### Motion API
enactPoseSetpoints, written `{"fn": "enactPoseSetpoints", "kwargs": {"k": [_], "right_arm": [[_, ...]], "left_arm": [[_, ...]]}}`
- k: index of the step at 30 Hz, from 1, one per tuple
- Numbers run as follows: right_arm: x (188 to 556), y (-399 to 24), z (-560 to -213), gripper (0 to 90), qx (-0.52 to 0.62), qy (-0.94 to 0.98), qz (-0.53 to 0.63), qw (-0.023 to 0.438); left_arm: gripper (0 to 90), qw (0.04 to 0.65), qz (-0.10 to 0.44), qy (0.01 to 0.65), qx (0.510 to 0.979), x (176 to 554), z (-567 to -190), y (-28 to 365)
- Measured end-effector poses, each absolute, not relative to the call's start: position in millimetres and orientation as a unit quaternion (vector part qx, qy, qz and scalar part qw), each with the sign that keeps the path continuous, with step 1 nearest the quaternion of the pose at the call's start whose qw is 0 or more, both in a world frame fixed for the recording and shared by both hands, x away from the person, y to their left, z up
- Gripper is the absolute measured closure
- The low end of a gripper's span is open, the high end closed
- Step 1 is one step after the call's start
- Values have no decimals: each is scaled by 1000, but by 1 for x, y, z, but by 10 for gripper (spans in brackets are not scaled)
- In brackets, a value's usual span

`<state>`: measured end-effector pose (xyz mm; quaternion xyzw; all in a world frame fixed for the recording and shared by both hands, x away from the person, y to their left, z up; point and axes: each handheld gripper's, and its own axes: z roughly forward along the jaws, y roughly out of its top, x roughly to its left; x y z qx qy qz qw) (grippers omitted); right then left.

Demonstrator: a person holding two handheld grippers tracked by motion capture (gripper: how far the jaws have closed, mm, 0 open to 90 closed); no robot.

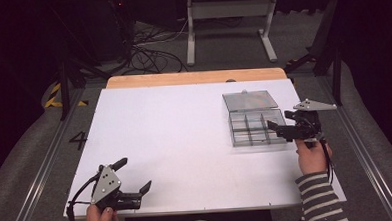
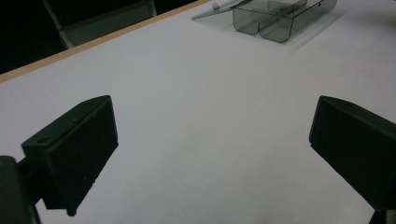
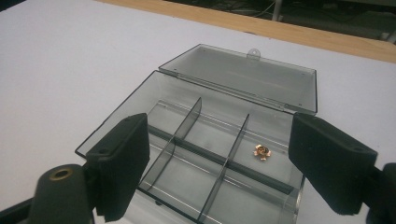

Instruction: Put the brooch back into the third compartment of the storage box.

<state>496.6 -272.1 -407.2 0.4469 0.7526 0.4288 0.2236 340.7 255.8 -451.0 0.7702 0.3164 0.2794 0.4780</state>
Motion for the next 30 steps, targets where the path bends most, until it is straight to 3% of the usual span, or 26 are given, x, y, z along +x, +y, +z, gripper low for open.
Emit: {"fn": "enactPoseSetpoints", "kwargs": {"k": [30], "right_arm": [[446, -252, -399, 138, 327, 797, 465, 203]], "left_arm": [[16, 479, 282, 316, 769, 339, -450, 257]]}}
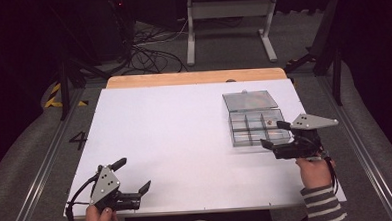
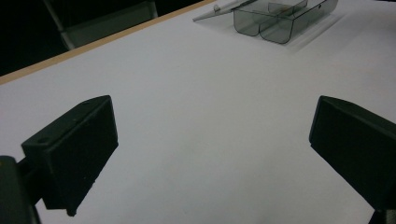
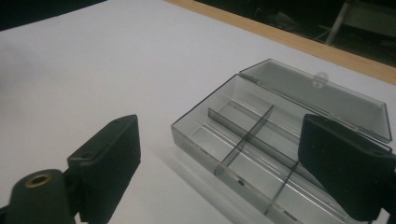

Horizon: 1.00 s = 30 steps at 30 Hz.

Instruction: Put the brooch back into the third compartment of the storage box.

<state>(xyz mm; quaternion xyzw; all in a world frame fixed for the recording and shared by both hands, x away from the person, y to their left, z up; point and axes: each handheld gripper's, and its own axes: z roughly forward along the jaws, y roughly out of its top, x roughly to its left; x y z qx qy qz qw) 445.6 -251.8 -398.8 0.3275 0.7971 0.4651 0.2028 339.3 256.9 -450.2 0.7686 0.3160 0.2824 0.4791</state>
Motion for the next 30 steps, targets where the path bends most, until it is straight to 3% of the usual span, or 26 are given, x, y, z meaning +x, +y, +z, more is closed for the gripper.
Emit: {"fn": "enactPoseSetpoints", "kwargs": {"k": [30], "right_arm": [[414, -247, -471, 131, 233, 818, 504, 149]], "left_arm": [[15, 479, 285, 314, 768, 339, -450, 256]]}}
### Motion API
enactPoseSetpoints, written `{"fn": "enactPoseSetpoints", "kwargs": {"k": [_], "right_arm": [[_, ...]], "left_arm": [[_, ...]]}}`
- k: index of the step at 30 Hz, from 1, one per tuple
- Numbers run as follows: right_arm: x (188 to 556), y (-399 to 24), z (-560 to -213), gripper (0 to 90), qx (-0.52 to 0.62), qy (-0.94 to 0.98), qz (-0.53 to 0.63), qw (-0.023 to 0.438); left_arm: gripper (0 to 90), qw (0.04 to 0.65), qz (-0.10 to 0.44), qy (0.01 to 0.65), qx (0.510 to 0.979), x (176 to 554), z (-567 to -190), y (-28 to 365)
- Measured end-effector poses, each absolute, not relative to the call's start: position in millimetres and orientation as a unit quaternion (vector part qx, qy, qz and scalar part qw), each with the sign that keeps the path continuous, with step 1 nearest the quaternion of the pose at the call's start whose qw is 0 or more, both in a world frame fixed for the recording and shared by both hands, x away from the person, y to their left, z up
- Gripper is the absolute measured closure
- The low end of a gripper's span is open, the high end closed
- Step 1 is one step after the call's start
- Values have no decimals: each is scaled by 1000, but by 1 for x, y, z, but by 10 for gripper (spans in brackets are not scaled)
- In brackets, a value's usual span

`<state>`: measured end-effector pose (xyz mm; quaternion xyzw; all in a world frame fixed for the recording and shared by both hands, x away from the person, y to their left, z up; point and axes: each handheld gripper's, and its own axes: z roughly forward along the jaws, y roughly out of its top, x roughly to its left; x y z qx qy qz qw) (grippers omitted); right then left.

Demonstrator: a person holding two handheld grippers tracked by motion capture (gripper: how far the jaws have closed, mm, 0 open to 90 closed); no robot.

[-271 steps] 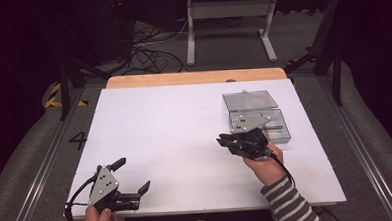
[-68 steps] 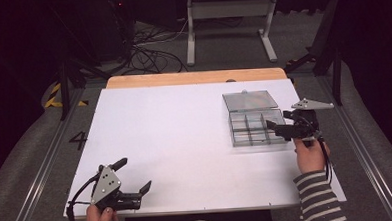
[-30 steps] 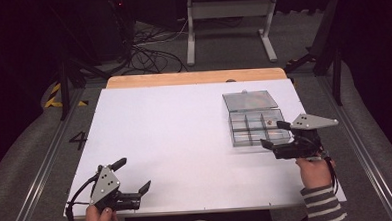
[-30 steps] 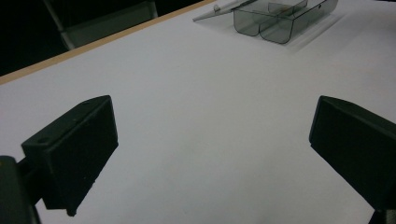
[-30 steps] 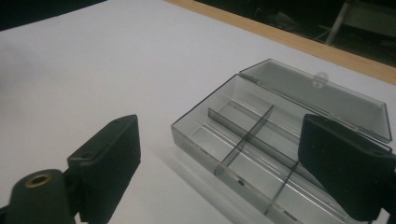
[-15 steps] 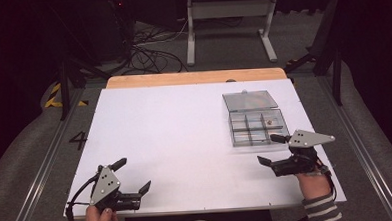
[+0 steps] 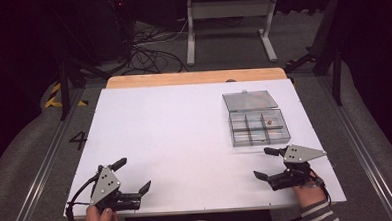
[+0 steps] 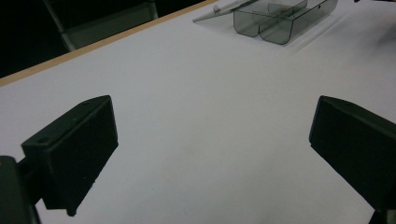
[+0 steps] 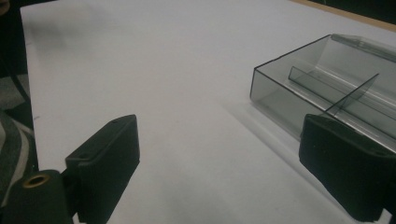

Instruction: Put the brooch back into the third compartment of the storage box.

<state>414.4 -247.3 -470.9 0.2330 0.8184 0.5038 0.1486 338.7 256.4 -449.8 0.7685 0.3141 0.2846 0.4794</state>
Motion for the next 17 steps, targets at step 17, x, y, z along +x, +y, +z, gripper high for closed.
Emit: {"fn": "enactPoseSetpoints", "kwargs": {"k": [17], "right_arm": [[415, -243, -480, 131, 233, 826, 496, 132]], "left_arm": [[15, 480, 287, 316, 766, 339, -450, 256]]}}
